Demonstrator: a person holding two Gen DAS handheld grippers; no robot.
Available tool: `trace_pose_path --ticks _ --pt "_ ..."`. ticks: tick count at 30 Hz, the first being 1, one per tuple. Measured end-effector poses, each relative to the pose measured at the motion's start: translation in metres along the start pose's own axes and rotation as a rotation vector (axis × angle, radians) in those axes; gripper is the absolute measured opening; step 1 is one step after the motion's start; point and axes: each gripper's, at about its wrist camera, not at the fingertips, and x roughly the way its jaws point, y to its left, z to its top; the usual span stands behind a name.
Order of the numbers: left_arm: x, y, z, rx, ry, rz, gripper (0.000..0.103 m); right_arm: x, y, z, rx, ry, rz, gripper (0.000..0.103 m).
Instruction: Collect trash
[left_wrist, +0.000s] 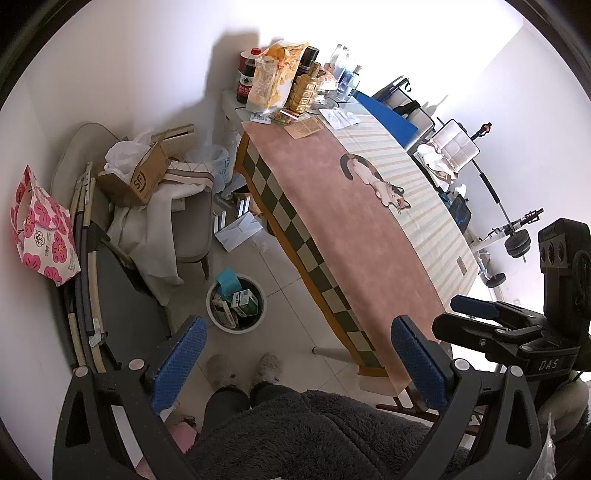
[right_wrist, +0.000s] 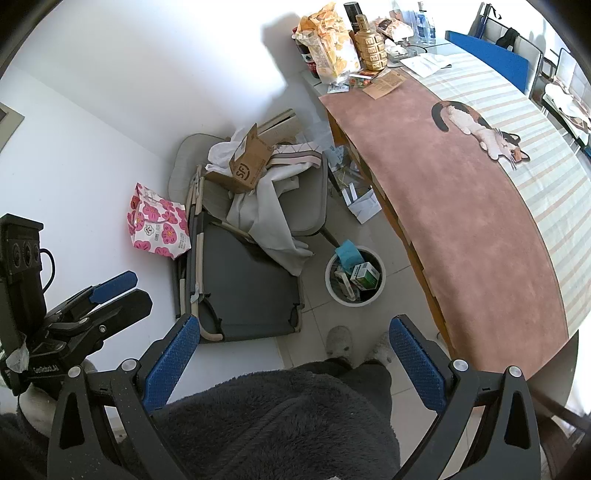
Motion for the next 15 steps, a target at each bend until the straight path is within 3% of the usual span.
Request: trace_pose_path --ticks 15 --pt "-0.0011 -0.0023 0.0025 -0.002 -0.006 -0.002 0.102 -0.0006 0.0006 0.0009 0.0 0.001 0.001 0.103"
